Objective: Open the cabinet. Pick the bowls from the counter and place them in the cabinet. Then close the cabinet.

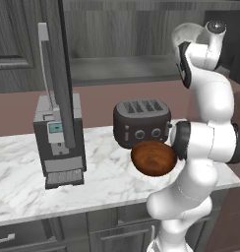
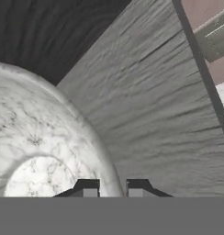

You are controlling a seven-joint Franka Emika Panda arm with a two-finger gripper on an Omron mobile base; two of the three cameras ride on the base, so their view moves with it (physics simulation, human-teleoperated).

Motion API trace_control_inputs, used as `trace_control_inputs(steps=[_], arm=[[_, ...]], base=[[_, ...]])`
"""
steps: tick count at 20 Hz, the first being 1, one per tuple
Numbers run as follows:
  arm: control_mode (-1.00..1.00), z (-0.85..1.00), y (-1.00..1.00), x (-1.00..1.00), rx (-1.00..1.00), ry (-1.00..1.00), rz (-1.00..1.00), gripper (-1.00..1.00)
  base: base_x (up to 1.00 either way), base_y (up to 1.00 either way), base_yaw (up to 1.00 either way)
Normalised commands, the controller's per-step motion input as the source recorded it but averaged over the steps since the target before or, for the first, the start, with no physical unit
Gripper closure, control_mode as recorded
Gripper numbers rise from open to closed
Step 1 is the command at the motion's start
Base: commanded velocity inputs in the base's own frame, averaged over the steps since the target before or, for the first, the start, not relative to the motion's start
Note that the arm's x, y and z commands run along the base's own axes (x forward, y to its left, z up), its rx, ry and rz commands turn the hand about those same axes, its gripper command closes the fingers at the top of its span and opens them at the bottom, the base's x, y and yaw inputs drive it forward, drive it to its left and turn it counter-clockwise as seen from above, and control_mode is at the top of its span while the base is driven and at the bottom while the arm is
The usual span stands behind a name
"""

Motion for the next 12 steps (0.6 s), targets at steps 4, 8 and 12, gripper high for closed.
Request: trace_control_inputs(steps=[4,8,12], arm=[[-1.00,-0.30,-0.01,-0.24,0.00,0.00,0.00,-1.00],[-1.00,0.01,0.00,-0.02,0.00,-0.11,0.00,-1.00],[-1.00,0.29,0.00,0.00,0.00,-0.17,0.00,-1.00]], base=[[0.00,0.00,0.00],[0.00,0.00,0.00],[0.00,0.00,0.00]])
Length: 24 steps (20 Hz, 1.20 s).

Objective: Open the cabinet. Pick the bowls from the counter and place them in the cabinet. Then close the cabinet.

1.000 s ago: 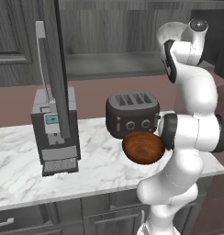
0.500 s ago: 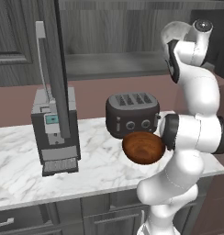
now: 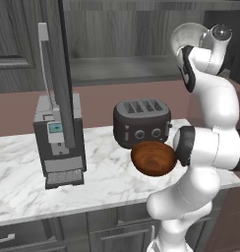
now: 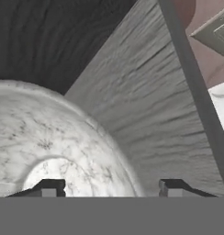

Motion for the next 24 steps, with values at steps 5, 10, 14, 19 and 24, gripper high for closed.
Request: trace_control_inputs(steps=[5,10,14,19,24], arm=[[-1.00,0.51,0.00,0.00,0.00,-0.17,0.00,-1.00],[-1.00,0.42,0.00,-0.06,0.00,-0.14,0.01,-1.00],[-1.00,0.08,0.00,-0.29,0.00,-0.08,0.00,-1.00],[-1.00,0.00,0.00,-0.65,0.00,-0.09,0.00,-1.00],[-1.00,0.00,0.30,-0.96,0.00,-0.14,0.00,-1.00]], base=[[0.00,0.00,0.00],[0.00,0.00,0.00],[0.00,0.00,0.00],[0.00,0.00,0.00],[0.00,0.00,0.00]])
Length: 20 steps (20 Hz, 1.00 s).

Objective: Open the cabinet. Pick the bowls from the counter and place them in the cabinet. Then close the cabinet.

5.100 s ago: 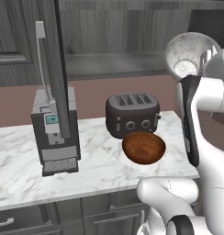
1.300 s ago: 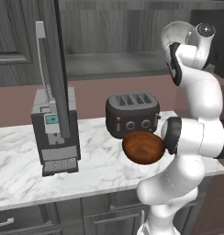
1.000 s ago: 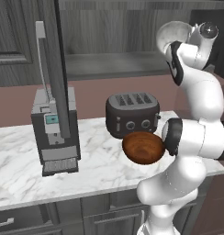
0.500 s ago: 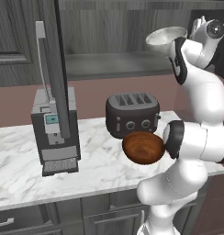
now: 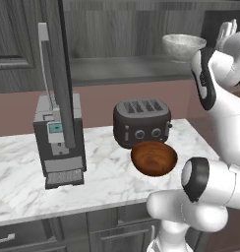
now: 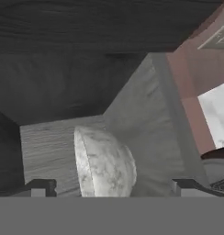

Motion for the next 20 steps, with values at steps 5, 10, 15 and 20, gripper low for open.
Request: trace_control_inputs(steps=[5,10,15,20], arm=[[-1.00,0.08,0.82,-0.67,0.00,-0.03,0.00,-1.00],[-1.00,0.01,0.44,-0.72,0.00,0.14,0.14,-1.00],[-1.00,0.00,0.04,-0.90,0.00,0.21,0.13,-1.00],[-1.00,0.00,0.00,-0.81,0.00,0.27,0.10,-1.00]], base=[[0.00,0.00,0.00],[0.00,0.00,0.00],[0.00,0.00,0.00],[0.00,0.00,0.00]])
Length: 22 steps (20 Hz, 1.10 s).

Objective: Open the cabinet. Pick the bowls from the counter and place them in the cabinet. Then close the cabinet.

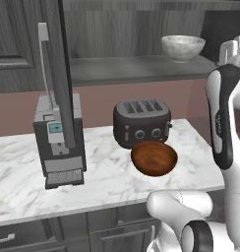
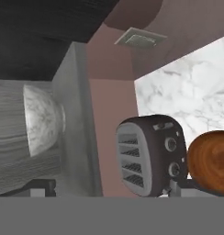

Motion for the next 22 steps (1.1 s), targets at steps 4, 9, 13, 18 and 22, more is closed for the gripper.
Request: trace_control_inputs(steps=[4,9,13,18,22], arm=[[-1.00,-0.04,0.01,-0.29,0.00,0.48,0.16,-1.00],[-1.00,-0.23,0.21,-0.09,-0.06,0.41,0.20,-1.00],[-1.00,-0.45,0.27,-0.22,-0.06,0.00,0.17,-1.00],[-1.00,-0.43,0.17,-0.14,0.00,-0.01,0.19,-1.00],[-1.00,-0.47,0.17,-0.17,0.00,-0.06,0.20,-1.00]], base=[[0.00,0.00,0.00],[0.00,0.00,0.00],[0.00,0.00,0.00],[0.00,0.00,0.00],[0.00,0.00,0.00]])
